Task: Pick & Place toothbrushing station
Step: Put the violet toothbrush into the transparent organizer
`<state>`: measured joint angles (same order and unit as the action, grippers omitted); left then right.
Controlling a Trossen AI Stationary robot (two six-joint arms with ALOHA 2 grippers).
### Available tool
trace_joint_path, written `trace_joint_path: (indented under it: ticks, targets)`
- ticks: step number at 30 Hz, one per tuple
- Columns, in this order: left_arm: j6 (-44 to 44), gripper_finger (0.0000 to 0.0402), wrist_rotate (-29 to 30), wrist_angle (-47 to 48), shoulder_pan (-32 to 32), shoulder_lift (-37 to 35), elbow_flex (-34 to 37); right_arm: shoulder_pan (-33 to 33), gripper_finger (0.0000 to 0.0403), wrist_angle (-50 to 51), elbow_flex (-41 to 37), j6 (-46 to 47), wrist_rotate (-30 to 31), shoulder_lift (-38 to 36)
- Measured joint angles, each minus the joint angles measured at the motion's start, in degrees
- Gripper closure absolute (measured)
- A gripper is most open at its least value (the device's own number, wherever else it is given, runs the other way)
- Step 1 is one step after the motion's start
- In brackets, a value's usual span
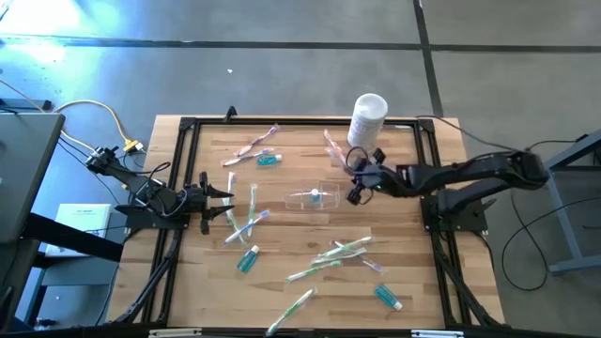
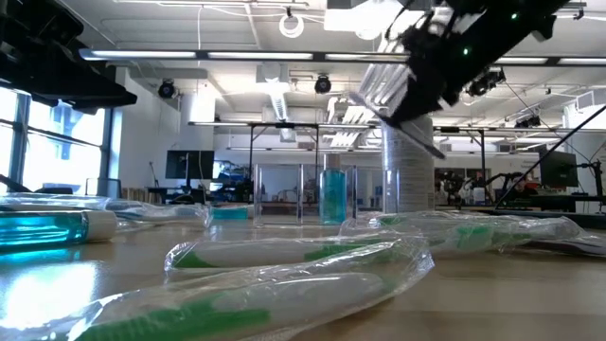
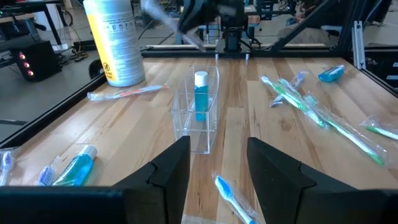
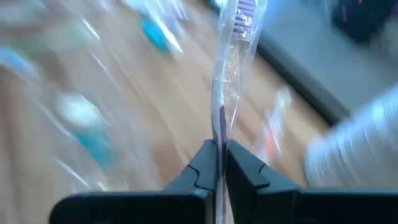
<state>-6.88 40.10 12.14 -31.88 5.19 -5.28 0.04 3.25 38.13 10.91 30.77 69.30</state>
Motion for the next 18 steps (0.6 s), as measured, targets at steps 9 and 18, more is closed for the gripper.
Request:
trace_joint_path:
  ticks: [9, 18]
  targets:
    - [0.2, 0.0246, 0.0, 0.1, 0.0, 0.0, 0.0, 4.0, 0.0396, -52.4, -16.7, -14.1, -9.7, 3.5]
    - [1.1, 0.0246, 1.3, 0.1, 0.0, 0.0, 0.0, -2.6, 0.0395, -84.1, -21.7, -10.8, -21.1, 17.9]
